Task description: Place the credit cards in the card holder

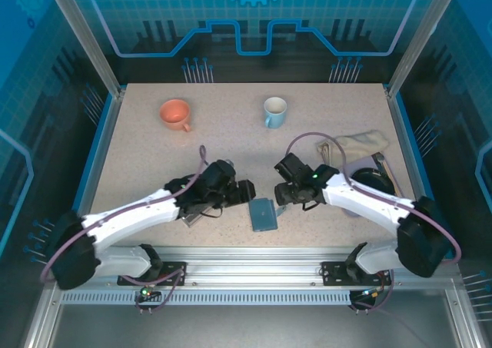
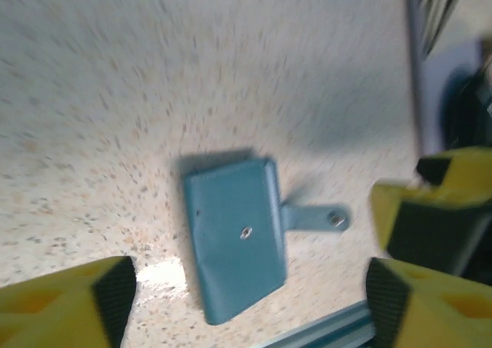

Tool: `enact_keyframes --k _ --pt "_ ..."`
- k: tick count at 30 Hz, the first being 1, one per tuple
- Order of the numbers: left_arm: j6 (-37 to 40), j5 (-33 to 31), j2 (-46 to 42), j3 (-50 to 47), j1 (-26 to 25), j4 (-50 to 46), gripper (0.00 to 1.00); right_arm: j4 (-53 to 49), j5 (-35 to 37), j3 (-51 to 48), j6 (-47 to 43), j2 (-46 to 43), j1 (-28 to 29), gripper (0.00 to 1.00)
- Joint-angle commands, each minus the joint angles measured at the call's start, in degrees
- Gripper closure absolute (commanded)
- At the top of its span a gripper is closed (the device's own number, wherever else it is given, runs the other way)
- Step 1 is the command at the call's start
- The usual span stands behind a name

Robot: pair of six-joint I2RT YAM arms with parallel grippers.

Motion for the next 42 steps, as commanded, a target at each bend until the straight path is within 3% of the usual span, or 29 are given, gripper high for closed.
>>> enact_keyframes --k 1,6,10,14,21,28,42 --pt "1.3 -11.9 -7.5 1.7 4.0 -15.9 0.1 4.2 -5.4 0.8 -1.5 -3.0 -1.2 0.2" --pt "-0.7 -12.1 -21.4 -3.2 16.1 -24.4 0.01 9.6 -11.9 0.7 -1.2 -4.2 -1.8 0.12" --pt "-0.6 -5.8 -29.1 -8.1 25.1 -27.0 0.01 10.2 -13.9 2.2 -0.9 -2.1 -1.7 0.12" --pt "-0.7 -1.6 -30.4 -10.5 31.8 -29.7 0.01 11.0 -16.4 3.5 -1.1 -0.3 -1.4 0.11" --pt "-0.4 7.7 -30.2 -15.3 42.3 -25.9 0.01 11.7 -19.0 4.3 -0.5 3.1 -0.9 0.11" --pt "-1.7 18.1 -28.5 -20.8 44.8 -10.6 0.01 11.6 -19.4 4.7 0.1 5.5 -0.3 0.11" --pt "-2.2 20.8 -20.5 -24.6 44.8 2.4 0.01 12.0 -19.1 5.3 0.3 8.1 -0.4 0.1"
